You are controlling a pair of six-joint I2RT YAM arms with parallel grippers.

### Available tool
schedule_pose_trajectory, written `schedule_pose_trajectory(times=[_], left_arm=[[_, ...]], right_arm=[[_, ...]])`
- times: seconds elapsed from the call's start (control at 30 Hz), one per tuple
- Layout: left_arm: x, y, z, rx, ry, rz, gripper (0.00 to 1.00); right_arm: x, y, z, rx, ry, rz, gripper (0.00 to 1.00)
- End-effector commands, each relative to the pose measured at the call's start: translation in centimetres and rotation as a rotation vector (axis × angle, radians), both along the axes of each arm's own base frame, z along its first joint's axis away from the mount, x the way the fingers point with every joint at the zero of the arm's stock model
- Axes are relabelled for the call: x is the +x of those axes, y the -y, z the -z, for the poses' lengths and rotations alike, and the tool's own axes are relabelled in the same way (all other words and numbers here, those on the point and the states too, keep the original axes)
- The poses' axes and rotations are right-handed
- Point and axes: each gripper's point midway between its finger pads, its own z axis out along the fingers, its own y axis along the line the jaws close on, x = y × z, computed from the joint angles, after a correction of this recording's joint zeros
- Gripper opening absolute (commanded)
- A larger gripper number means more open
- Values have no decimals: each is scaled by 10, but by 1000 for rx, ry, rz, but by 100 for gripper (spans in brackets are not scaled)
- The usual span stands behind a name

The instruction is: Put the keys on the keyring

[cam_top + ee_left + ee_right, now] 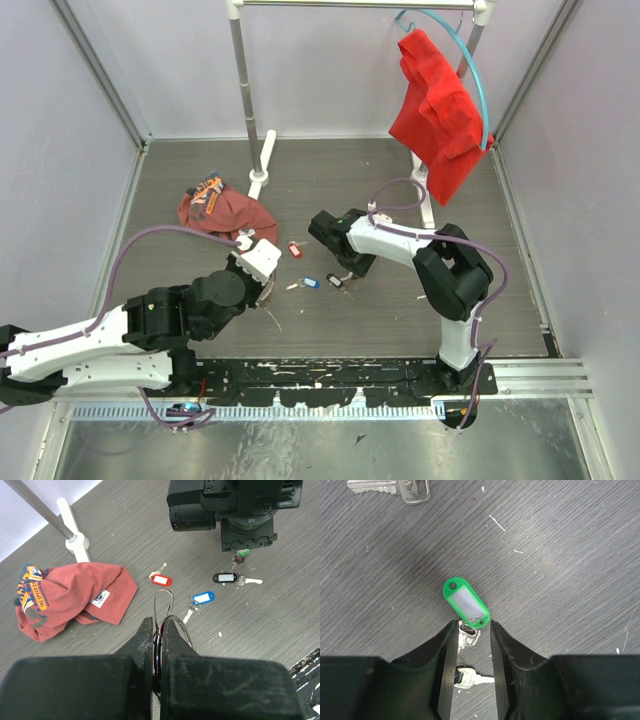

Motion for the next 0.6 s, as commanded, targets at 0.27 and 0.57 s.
schedule_pose_trajectory(times=[0.27, 0.57], left_arm=[[0, -3, -12, -29, 15, -1, 0], [0, -2, -11, -17, 14, 5, 0]], right_arm=[[-6, -2, -23, 100, 107, 77, 35], [0, -12, -14, 137, 115, 78, 35]])
